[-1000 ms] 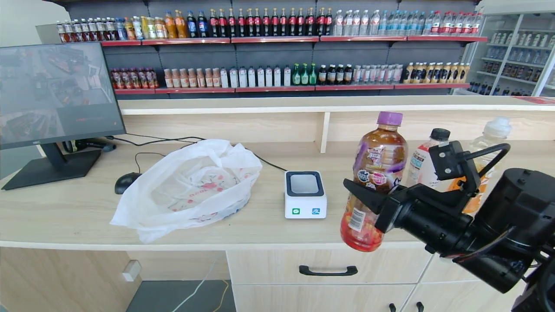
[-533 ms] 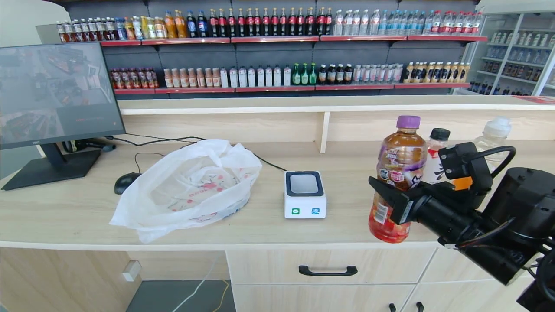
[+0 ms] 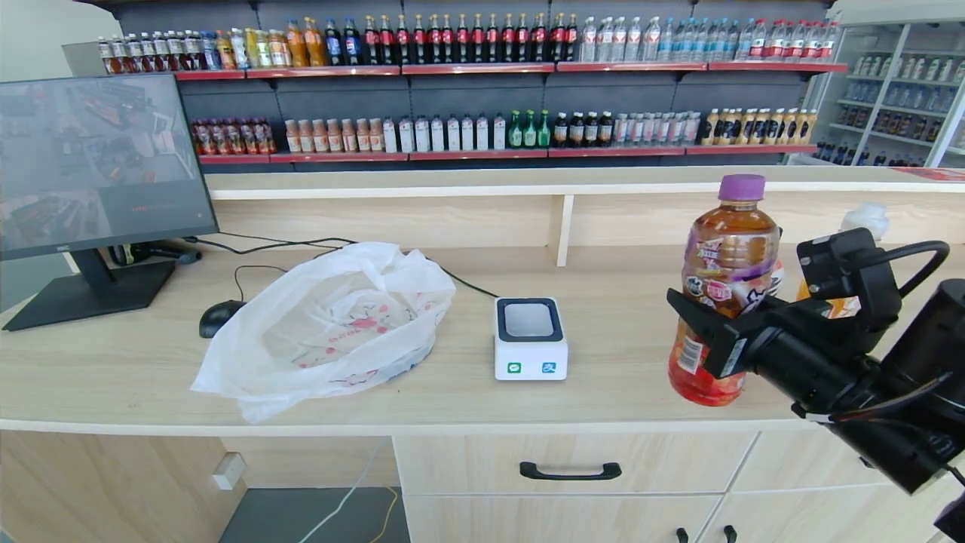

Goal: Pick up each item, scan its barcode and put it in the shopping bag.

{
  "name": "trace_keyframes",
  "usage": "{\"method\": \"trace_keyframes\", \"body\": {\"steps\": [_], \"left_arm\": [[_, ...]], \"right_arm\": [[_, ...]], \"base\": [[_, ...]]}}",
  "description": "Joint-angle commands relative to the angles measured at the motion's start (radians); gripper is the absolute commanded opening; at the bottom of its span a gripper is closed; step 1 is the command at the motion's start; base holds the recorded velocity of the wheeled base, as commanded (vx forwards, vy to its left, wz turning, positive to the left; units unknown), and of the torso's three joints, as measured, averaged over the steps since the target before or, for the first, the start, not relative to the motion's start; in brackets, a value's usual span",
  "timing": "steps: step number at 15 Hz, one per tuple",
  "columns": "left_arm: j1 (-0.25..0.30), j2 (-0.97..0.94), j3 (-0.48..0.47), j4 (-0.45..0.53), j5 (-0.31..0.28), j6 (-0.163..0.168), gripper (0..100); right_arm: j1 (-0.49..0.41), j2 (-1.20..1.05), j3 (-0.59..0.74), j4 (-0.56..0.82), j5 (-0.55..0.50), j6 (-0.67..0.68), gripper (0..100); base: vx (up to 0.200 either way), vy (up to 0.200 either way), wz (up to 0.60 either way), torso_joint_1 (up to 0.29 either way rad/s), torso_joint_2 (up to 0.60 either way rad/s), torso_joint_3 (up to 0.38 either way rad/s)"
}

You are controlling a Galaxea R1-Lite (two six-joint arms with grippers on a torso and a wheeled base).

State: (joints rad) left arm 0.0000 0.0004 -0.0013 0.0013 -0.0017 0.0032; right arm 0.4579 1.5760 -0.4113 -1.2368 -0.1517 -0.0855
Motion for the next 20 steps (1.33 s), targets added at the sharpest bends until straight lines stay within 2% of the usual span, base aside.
{"method": "trace_keyframes", "body": {"steps": [1, 4, 8, 19, 20], "left_arm": [[0.000, 0.000, 0.000, 0.000, 0.000, 0.000, 100], [0.000, 0.000, 0.000, 0.000, 0.000, -0.003, 100], [0.000, 0.000, 0.000, 0.000, 0.000, 0.000, 100], [0.000, 0.000, 0.001, 0.000, 0.000, 0.000, 100], [0.002, 0.000, 0.000, 0.000, 0.000, 0.000, 100]], "right_arm": [[0.035, -0.002, -0.038, -0.001, -0.028, -0.007, 0], [0.082, 0.010, -0.037, -0.006, -0.046, -0.005, 0], [0.067, 0.021, -0.058, -0.004, -0.045, 0.006, 0], [0.047, 0.047, -0.083, -0.007, -0.045, 0.003, 0], [0.047, 0.050, -0.084, -0.006, -0.045, 0.003, 0]], "base": [[0.000, 0.000, 0.00, 0.000, 0.00, 0.000], [0.000, 0.000, 0.00, 0.000, 0.00, 0.000], [0.000, 0.000, 0.00, 0.000, 0.00, 0.000], [0.000, 0.200, 0.00, 0.003, 0.00, 0.003], [0.000, 0.000, 0.00, 0.000, 0.00, 0.000]]}}
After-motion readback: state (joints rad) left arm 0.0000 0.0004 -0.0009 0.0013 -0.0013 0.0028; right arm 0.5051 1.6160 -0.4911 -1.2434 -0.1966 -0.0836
